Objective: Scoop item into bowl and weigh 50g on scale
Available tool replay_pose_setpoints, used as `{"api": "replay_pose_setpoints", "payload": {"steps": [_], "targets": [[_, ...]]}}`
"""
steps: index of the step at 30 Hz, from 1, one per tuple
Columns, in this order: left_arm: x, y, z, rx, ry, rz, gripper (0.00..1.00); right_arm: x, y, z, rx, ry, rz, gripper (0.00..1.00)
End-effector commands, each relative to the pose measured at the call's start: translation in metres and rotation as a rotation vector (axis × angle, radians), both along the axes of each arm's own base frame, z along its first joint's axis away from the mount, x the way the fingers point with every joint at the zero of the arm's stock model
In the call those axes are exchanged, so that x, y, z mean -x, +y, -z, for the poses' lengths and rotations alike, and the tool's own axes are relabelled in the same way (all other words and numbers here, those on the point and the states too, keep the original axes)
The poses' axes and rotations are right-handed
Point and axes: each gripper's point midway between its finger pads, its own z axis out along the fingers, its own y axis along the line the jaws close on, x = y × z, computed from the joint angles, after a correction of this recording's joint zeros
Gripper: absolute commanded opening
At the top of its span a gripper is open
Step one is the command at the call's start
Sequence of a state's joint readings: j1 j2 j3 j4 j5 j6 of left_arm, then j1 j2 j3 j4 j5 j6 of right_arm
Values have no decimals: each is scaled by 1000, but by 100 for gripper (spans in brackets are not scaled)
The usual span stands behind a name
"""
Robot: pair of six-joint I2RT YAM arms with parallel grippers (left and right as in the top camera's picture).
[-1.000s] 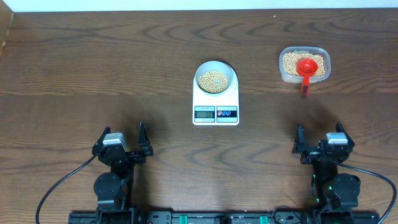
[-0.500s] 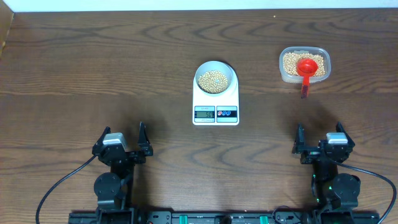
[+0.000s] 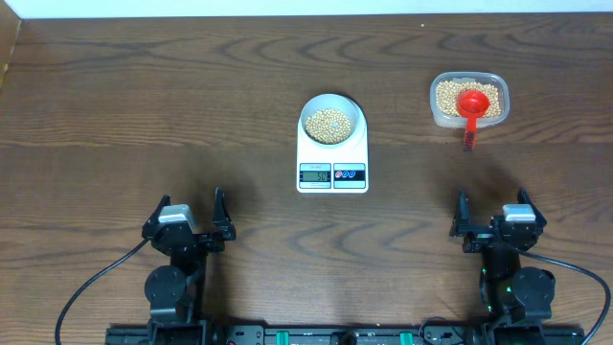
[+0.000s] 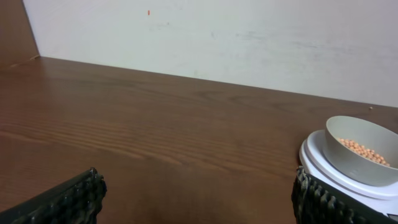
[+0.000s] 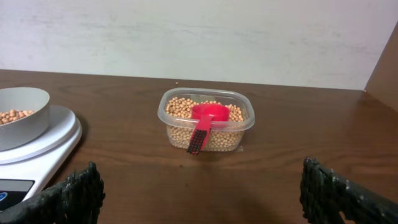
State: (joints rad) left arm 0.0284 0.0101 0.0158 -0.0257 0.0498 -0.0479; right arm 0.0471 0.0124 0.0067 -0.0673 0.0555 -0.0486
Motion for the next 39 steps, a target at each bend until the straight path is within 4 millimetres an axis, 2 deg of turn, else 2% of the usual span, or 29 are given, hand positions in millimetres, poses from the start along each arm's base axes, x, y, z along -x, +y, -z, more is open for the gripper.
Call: {"api": "replay_pose_setpoints", "payload": {"steps": [1, 10, 39], "targets": [[1, -3, 15, -11, 50, 8, 98, 0, -2, 0, 12, -2, 5, 99], [2, -24, 15, -14, 49, 96, 98, 0, -2, 0, 12, -2, 5, 99], [2, -25, 15, -14, 50, 98, 98, 0, -2, 0, 12, -2, 5, 99]]}}
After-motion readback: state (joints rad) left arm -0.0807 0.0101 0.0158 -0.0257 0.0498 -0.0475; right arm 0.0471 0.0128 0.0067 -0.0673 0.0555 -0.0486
